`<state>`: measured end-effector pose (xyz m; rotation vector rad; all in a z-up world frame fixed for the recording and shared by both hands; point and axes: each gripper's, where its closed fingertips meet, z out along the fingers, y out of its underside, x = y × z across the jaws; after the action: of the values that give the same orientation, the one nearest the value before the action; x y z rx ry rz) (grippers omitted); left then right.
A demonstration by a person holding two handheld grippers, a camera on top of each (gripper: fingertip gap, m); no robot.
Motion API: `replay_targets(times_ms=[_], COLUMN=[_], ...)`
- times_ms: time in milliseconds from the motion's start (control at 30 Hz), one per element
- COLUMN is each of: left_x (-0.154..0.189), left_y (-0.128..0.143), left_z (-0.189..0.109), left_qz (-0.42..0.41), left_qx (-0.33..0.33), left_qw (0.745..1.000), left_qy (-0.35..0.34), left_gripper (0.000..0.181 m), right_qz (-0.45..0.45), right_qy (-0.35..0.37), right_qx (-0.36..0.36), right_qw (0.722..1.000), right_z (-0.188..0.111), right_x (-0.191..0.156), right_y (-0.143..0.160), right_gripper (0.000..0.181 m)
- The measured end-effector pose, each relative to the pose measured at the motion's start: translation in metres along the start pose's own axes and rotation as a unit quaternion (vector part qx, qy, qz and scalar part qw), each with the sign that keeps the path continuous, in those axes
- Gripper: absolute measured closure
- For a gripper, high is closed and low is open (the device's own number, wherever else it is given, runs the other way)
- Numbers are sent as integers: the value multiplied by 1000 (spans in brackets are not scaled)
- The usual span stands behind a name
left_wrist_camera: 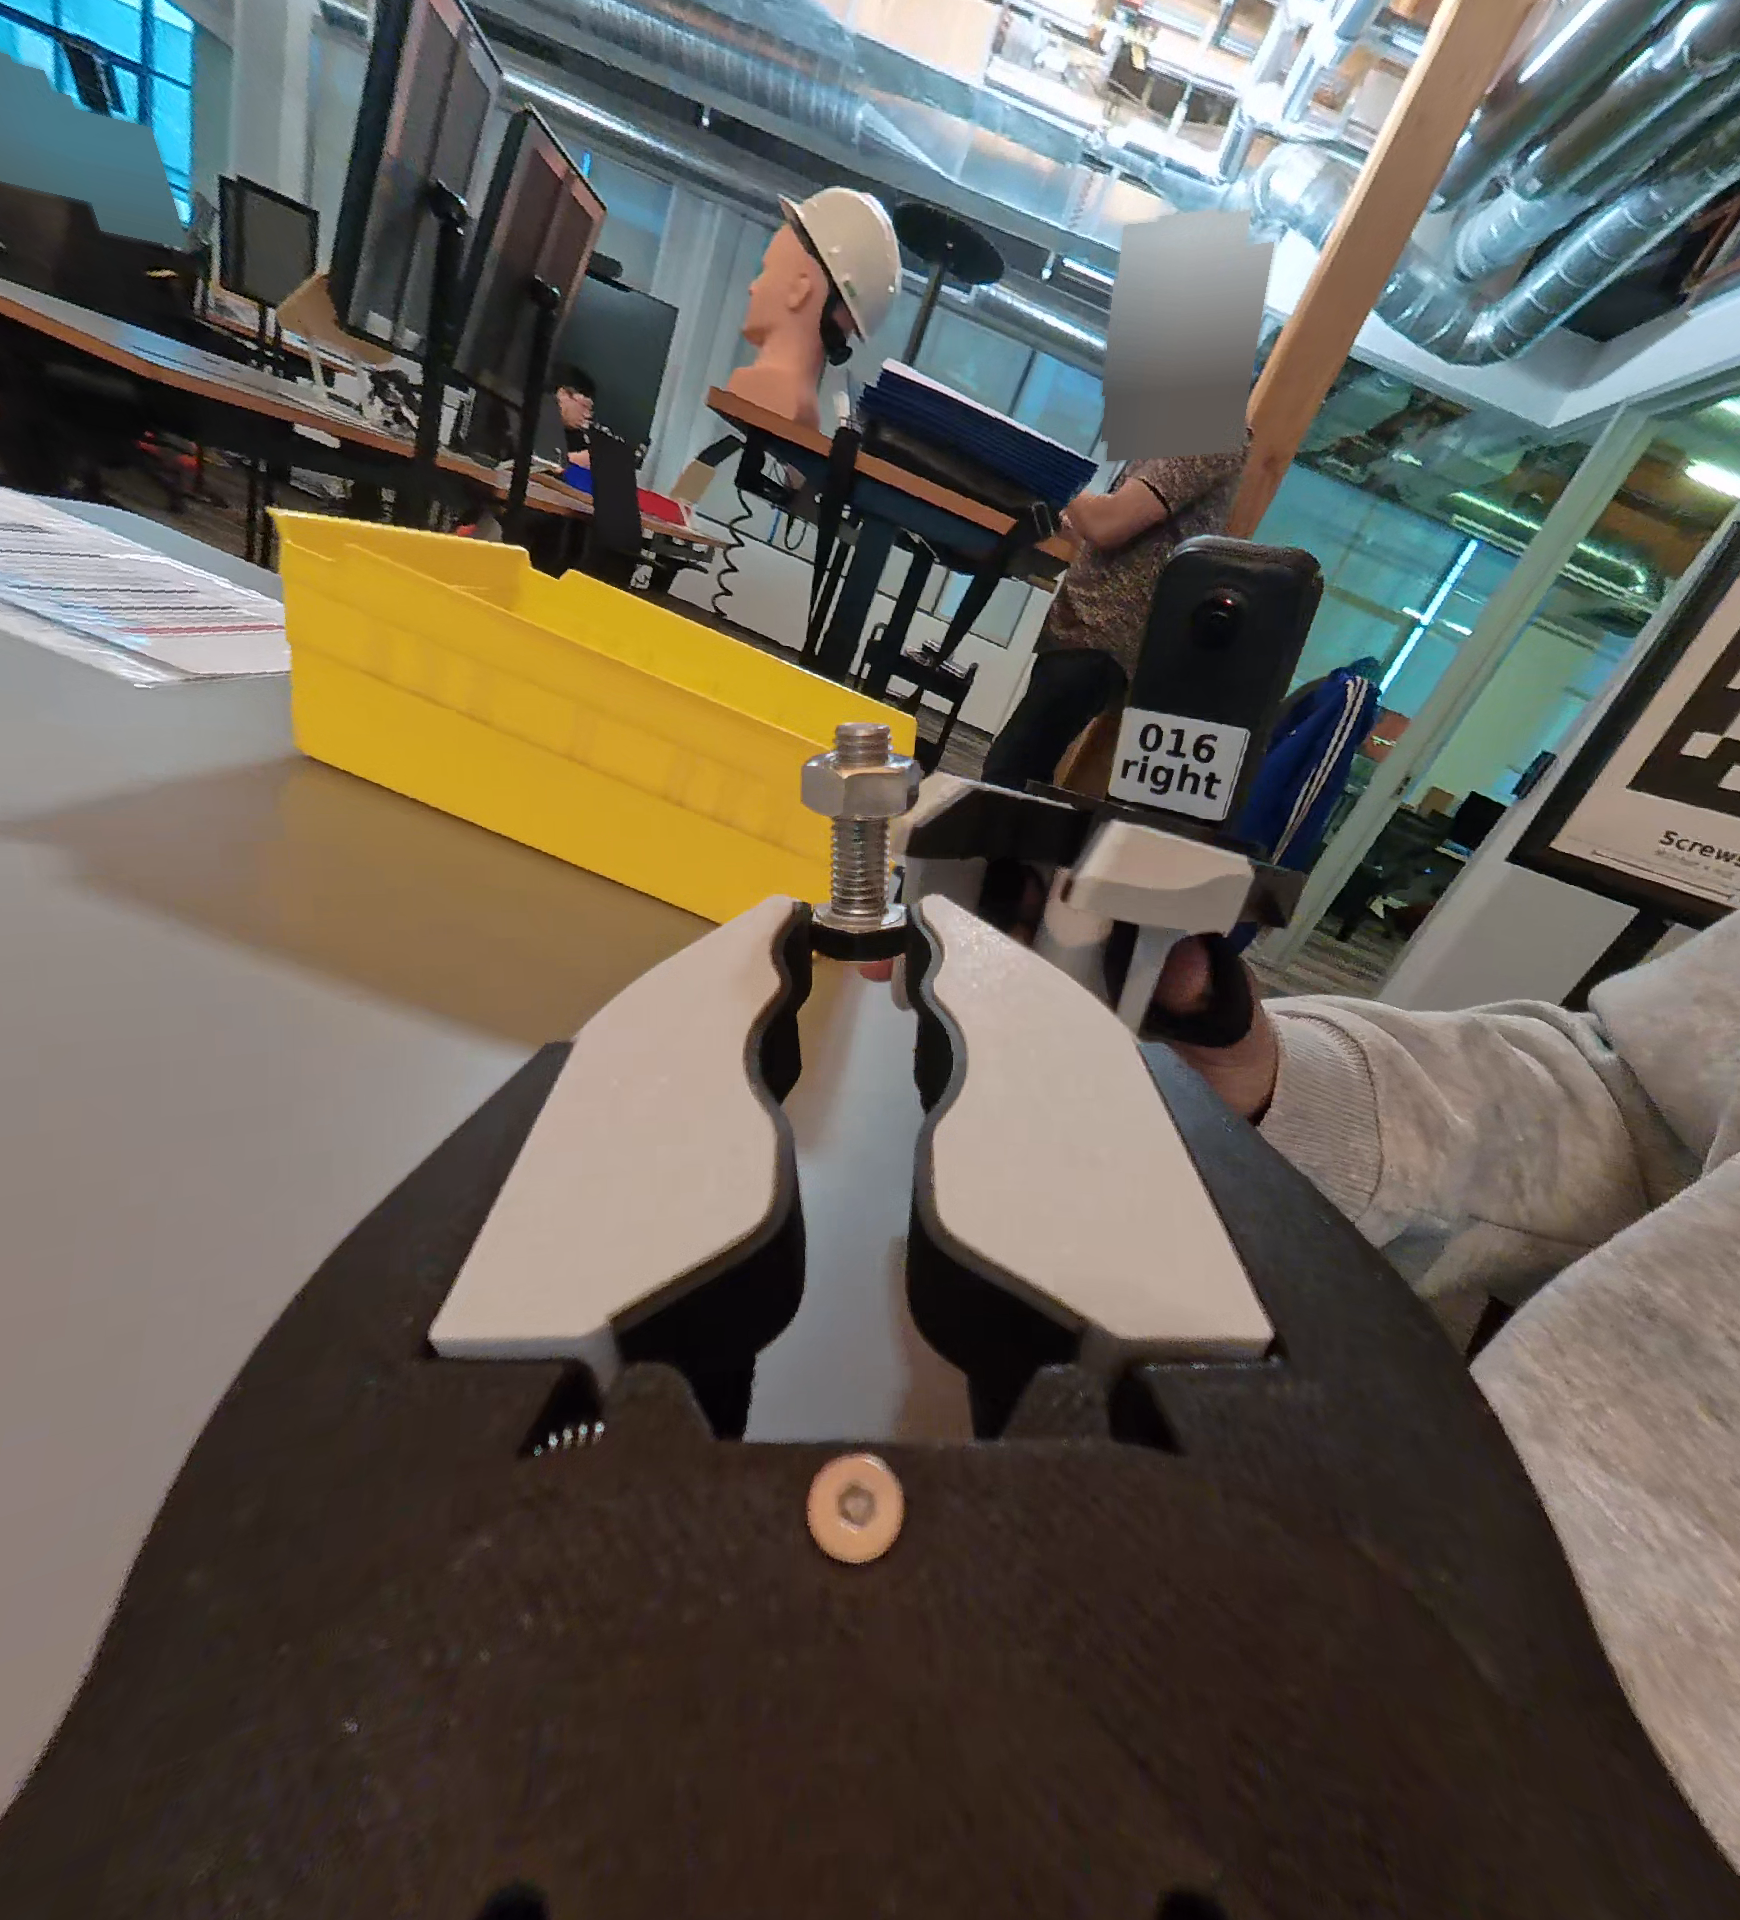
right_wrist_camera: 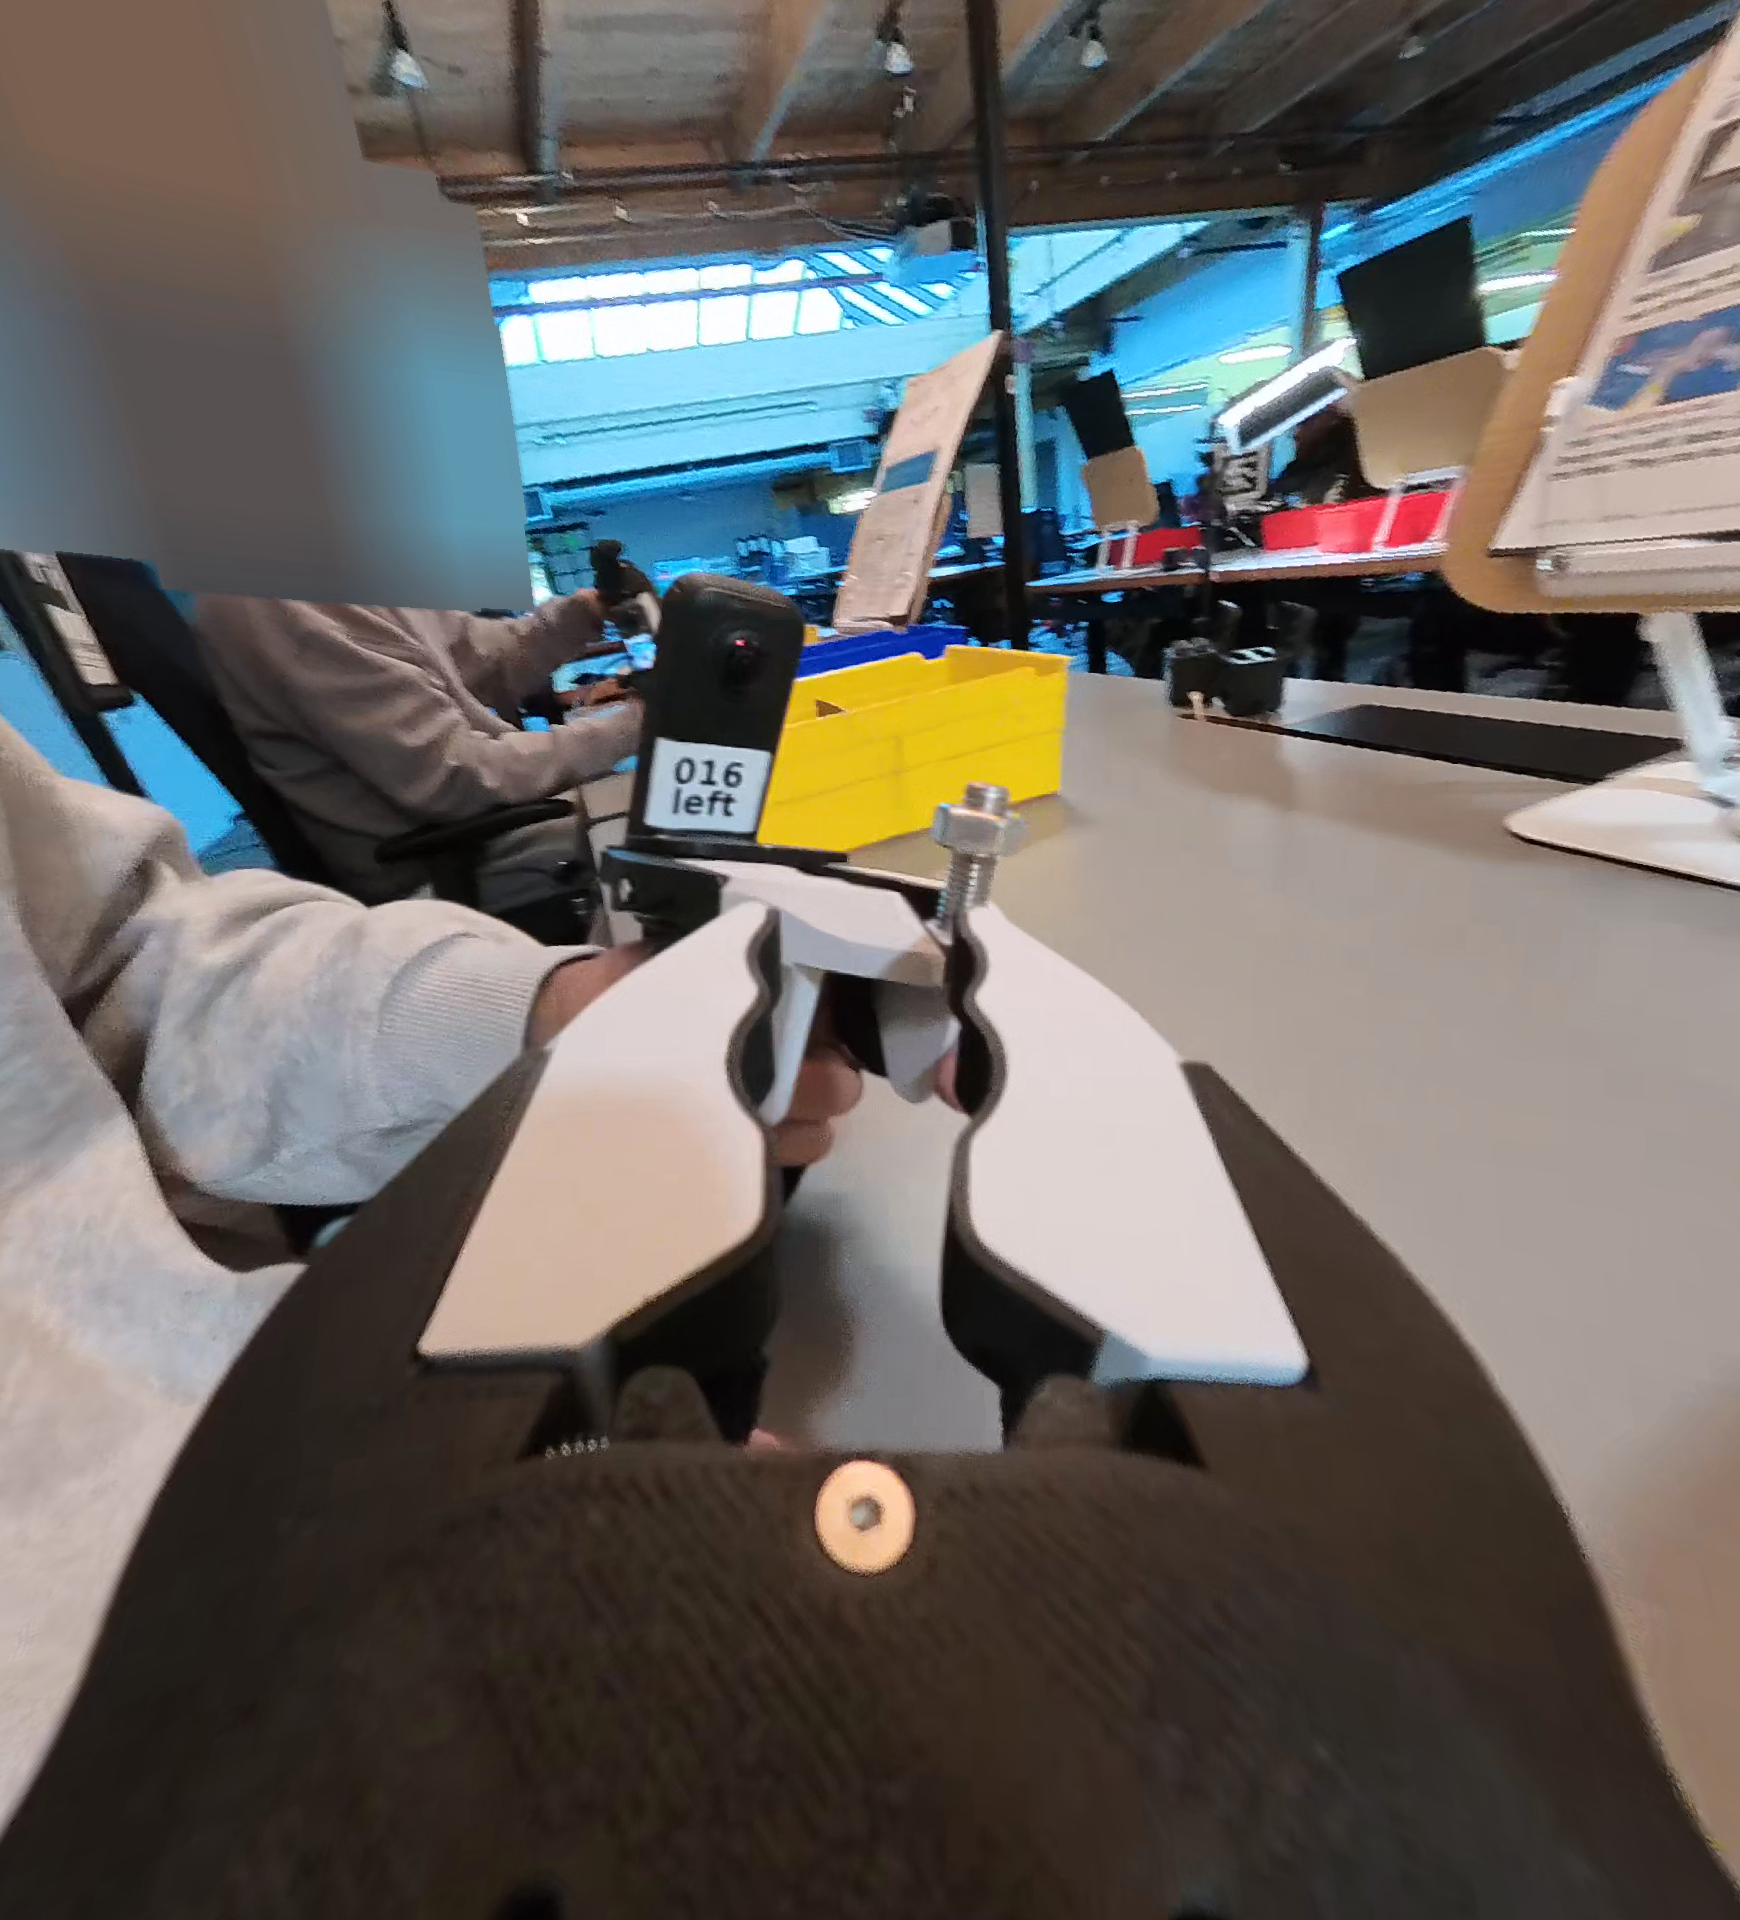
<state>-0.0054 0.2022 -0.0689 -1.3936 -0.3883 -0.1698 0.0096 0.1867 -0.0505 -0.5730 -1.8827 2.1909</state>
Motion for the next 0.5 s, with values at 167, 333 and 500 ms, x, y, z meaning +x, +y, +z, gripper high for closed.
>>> replay_targets(times_ms=[167,333,500], left_x=[2,-2,-4], left_y=[0,-1,-4], left_z=[1,-6,-21], left_qz=[6,3,13], left_qx=[-1,4,9], left_qw=[1000,1000,999], left_qy=[1,-13,-39], left_gripper=[164,164,164], right_qz=[20,56,54], right_qy=[30,24,6], right_qx=[22,36,23], right_qw=[999,997,998], right_z=[-12,-12,1], right_x=[14,18,16], right_y=[-6,-8,-3], right_gripper=[155,155,155])
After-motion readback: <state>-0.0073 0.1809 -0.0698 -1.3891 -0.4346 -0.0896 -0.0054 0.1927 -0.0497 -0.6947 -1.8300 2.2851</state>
